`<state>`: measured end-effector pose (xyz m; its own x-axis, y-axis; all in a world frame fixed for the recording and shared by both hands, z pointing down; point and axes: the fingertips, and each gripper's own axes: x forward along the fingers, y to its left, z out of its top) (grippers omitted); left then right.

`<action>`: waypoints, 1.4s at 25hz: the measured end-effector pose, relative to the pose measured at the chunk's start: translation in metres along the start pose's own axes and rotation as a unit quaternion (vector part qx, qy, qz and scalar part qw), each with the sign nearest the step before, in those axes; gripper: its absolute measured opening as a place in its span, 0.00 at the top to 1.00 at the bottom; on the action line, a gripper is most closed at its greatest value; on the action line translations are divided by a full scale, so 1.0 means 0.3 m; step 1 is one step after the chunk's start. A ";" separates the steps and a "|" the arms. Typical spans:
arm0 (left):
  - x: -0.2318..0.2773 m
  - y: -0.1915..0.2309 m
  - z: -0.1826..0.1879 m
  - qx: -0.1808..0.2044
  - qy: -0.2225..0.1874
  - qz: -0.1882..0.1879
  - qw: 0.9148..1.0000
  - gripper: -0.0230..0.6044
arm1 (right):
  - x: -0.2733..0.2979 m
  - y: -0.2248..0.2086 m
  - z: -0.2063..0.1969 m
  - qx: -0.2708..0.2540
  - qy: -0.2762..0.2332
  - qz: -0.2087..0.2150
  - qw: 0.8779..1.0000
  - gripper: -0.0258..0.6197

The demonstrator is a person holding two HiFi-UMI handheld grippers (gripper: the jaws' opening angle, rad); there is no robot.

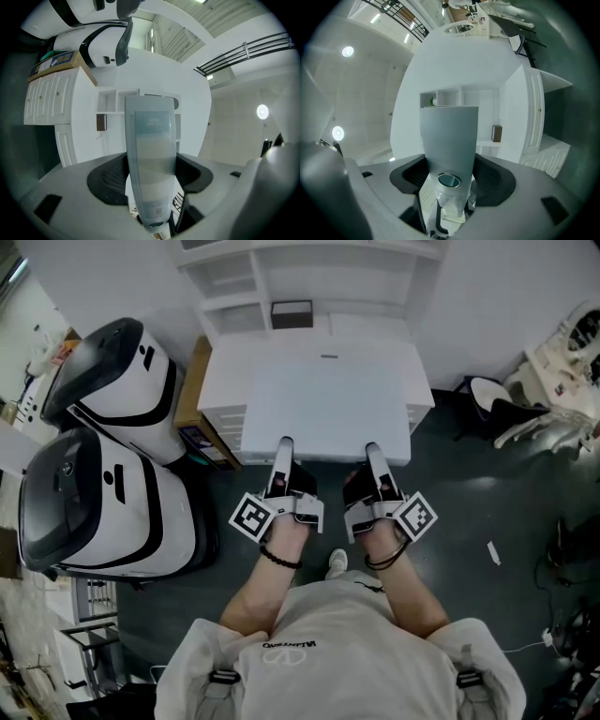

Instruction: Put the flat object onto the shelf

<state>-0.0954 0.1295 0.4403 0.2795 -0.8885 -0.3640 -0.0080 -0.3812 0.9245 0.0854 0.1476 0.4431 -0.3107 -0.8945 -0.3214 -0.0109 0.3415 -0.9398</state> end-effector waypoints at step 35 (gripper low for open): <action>0.714 0.214 0.035 0.010 -0.015 -0.014 1.000 0.50 | 0.644 -0.193 0.385 -0.006 0.019 0.018 1.000 0.50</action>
<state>-0.0463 -0.0879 0.4204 0.2513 -0.8843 -0.3935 -0.0192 -0.4110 0.9114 0.1356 -0.0782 0.4219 -0.3477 -0.8698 -0.3501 -0.0096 0.3766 -0.9263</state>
